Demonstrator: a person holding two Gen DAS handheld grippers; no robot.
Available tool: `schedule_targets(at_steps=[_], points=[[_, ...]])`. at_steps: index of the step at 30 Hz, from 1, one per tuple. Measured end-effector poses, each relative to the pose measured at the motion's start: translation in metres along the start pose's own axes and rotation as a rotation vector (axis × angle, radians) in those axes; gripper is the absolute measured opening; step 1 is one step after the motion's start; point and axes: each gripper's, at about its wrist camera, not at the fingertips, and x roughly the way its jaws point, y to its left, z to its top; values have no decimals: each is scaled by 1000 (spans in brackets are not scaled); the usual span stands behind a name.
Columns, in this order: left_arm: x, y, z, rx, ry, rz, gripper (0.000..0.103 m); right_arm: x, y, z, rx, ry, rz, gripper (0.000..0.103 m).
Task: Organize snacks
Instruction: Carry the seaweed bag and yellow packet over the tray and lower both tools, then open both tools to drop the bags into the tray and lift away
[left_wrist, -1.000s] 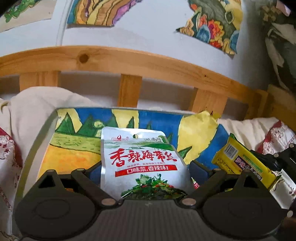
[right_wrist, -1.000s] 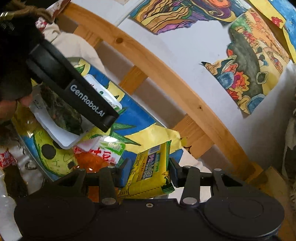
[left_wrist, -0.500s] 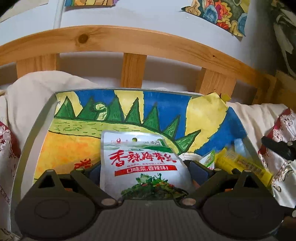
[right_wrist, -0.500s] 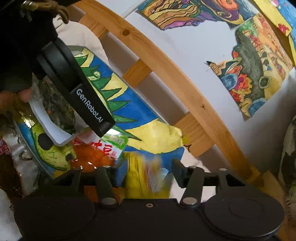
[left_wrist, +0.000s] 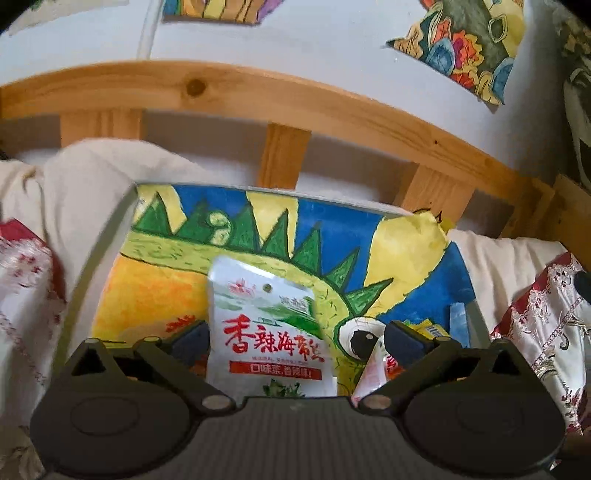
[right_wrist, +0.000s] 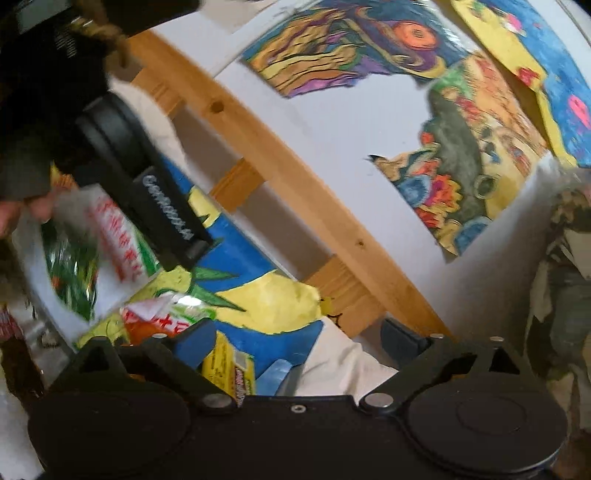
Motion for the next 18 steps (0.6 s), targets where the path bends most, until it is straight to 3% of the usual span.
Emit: schedule_targets(at_steps=[11,18], points=[[-73,-20,9,51,-101,27,102,-53,-45,7,237,-46,-12,102],[-131,-29,1,83,-220,134,102,-96,-67,9,367,-87,2,102]])
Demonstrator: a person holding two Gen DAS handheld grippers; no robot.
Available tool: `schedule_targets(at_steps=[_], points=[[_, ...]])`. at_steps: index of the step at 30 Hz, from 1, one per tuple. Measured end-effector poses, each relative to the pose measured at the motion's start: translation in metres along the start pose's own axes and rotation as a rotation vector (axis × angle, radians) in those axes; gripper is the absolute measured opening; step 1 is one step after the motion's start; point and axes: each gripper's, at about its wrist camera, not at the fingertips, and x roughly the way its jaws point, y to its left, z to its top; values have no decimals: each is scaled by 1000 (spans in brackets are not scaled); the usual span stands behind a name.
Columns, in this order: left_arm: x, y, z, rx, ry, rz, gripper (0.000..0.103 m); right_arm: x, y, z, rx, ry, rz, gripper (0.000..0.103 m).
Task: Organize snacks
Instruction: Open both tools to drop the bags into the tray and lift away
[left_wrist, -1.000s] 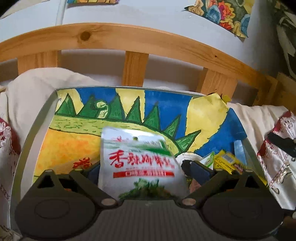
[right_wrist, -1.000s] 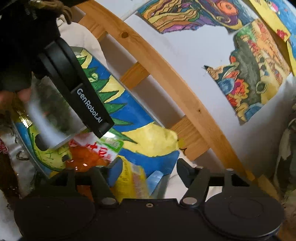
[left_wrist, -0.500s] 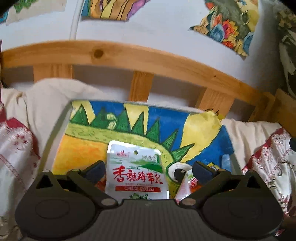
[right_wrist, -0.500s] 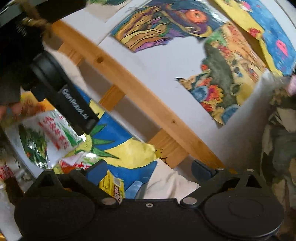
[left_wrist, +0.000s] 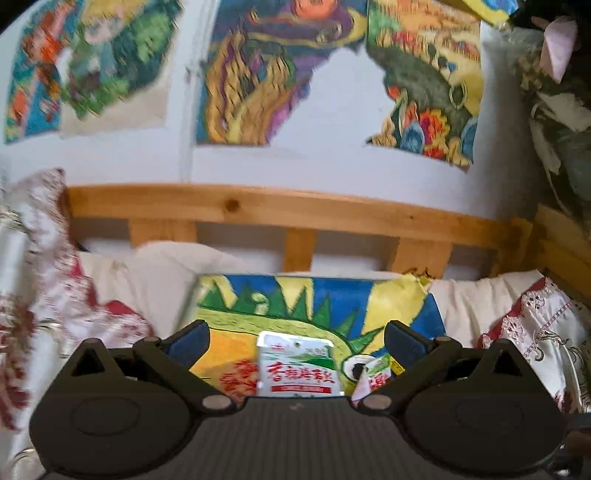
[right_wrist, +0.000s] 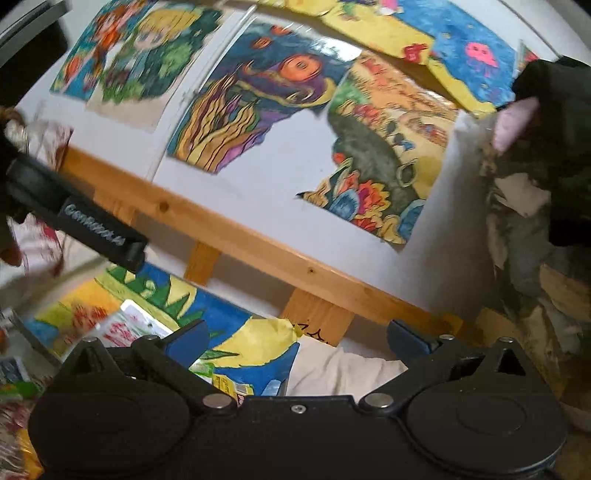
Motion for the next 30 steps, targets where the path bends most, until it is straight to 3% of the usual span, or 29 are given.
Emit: schedule_targets(at_steps=[13,30], points=[[-97,-4,-32,64,-116,43,102,-69,-38,-3,247,26,16,102],[-170,27,-86,9,-53,94,102,-138,-25,-20,336,87,108,102]])
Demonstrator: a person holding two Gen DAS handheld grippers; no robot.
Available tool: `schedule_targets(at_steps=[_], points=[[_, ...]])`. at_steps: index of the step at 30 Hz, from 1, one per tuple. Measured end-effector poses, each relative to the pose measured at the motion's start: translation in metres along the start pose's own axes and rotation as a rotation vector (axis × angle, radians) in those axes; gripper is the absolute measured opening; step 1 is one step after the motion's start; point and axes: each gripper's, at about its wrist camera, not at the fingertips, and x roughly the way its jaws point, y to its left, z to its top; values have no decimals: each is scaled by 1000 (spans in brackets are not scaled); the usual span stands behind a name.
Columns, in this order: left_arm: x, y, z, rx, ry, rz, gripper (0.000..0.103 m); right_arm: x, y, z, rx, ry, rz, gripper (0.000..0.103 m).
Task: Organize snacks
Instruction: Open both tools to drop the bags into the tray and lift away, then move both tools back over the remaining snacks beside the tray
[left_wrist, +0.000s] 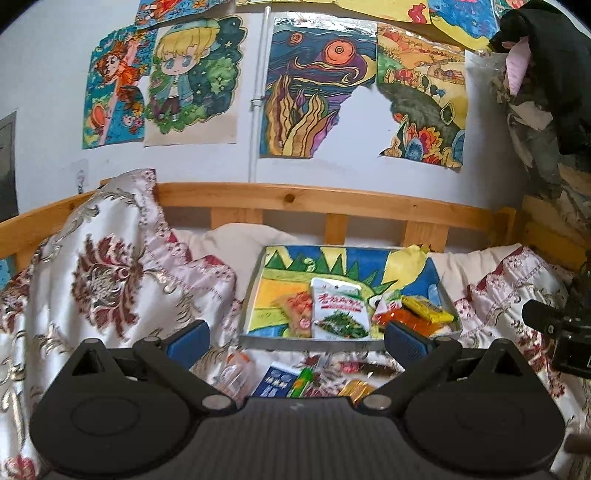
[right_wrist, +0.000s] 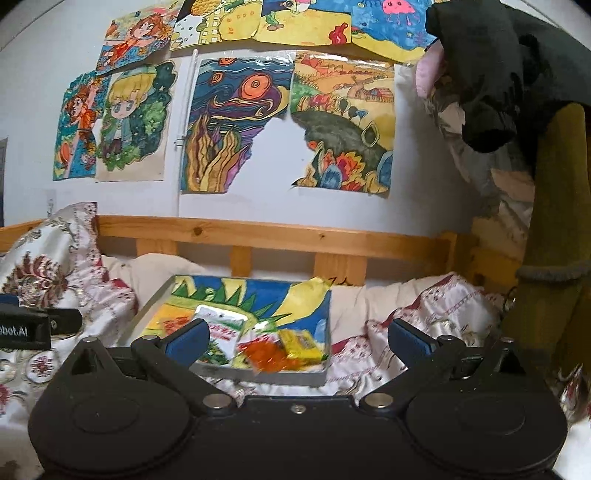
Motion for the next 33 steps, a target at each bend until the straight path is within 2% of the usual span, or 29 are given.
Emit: schedule_targets(at_steps=[6,12,21,27,33], points=[[-16,9,-9,-31,4,24,102,-12,9,-2,1,11,19,102],[-25,19,-18,-64,41,43,103,-17,12,-7,51,64,42,102],[-29,24,-29,-79,103,65,102,-21,28,-16,8,125,69,102],[-31,21,-28,-75,123,85,102,-16,36,-25,28,201,104,102],[-31,24,-26,-88,150,127,102,-16,51,-23,18,221,122,102]])
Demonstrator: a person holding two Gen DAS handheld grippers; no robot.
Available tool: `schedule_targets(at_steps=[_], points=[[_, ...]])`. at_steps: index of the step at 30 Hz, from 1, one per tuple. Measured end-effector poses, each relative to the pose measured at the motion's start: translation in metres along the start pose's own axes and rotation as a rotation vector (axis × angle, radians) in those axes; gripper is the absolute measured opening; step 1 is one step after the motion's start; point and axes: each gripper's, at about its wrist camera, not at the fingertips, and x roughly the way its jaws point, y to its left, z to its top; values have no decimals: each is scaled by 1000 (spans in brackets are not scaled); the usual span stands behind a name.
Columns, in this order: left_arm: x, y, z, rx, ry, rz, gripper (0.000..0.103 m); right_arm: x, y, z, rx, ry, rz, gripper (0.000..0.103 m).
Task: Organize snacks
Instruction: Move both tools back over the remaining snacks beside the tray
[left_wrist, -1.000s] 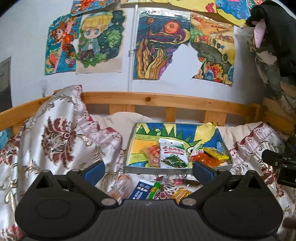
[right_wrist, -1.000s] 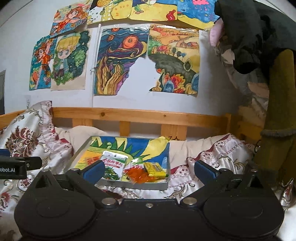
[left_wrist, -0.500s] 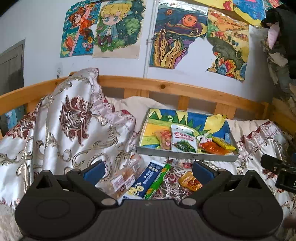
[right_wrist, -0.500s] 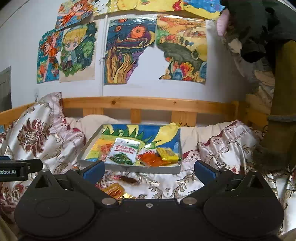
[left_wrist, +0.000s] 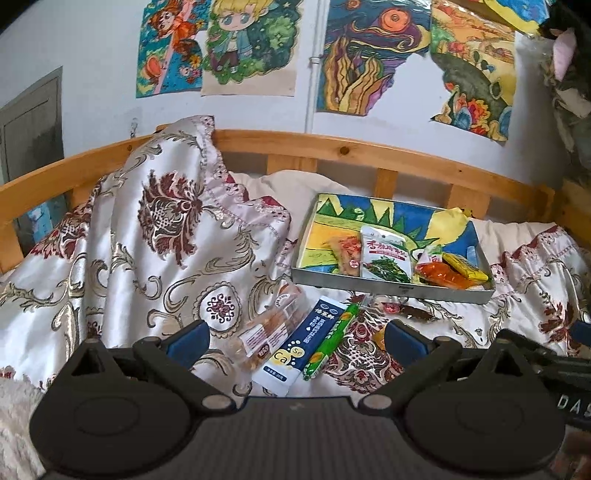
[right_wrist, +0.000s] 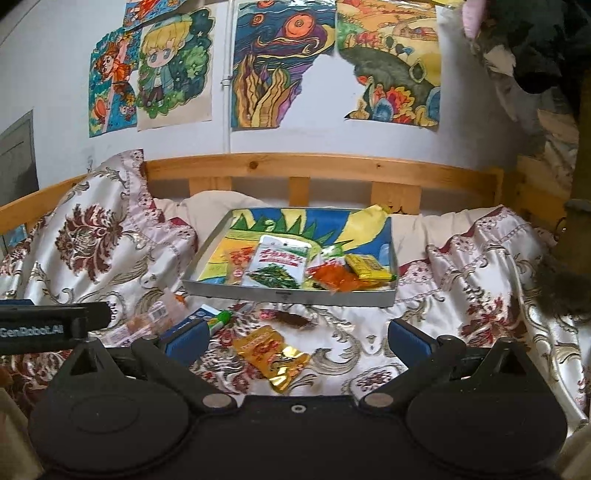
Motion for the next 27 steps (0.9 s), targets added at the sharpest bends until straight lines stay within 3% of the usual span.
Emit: schedule_targets(at_steps=[14,27], points=[[-1,16,5,-104,23,34,102,-6,19,4,-33,0,4,102],[-1,15,7,-113,41,61,102,-5,19,8,9,17,26,102]])
